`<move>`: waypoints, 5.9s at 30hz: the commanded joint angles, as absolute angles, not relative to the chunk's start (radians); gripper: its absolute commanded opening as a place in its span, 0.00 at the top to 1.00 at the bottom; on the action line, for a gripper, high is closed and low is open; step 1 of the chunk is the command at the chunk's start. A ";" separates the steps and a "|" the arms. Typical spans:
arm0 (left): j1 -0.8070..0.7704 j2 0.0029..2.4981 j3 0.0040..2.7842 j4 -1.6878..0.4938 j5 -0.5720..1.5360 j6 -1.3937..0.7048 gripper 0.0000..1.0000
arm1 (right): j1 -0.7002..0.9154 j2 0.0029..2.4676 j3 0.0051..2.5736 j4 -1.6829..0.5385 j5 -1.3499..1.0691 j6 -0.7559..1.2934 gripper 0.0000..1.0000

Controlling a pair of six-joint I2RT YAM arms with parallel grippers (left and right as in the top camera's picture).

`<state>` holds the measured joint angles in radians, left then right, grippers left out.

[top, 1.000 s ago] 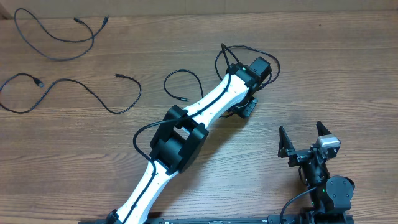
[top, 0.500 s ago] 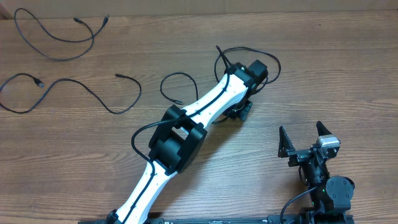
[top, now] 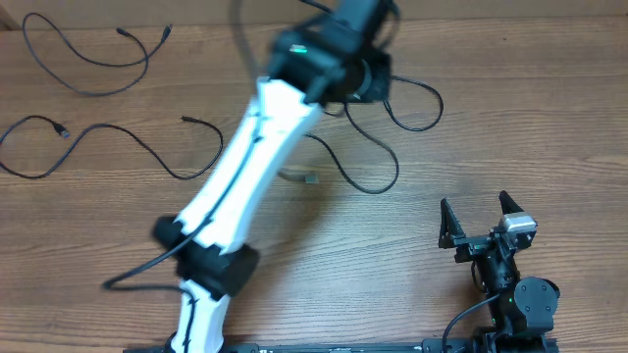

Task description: Untangle cables

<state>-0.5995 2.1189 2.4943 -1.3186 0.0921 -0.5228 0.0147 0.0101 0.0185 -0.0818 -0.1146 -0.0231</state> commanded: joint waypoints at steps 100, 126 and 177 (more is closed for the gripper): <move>-0.621 2.706 2.972 -1.549 1.074 -0.212 0.96 | 0.014 0.003 0.009 -0.077 -0.105 -0.031 0.00; -0.379 2.608 3.029 -1.461 1.581 -0.441 0.96 | 0.014 0.003 0.009 -0.077 -0.105 -0.031 0.00; 0.075 1.870 3.041 -1.689 0.928 -0.672 0.96 | 0.014 0.003 0.009 -0.077 -0.105 -0.031 0.00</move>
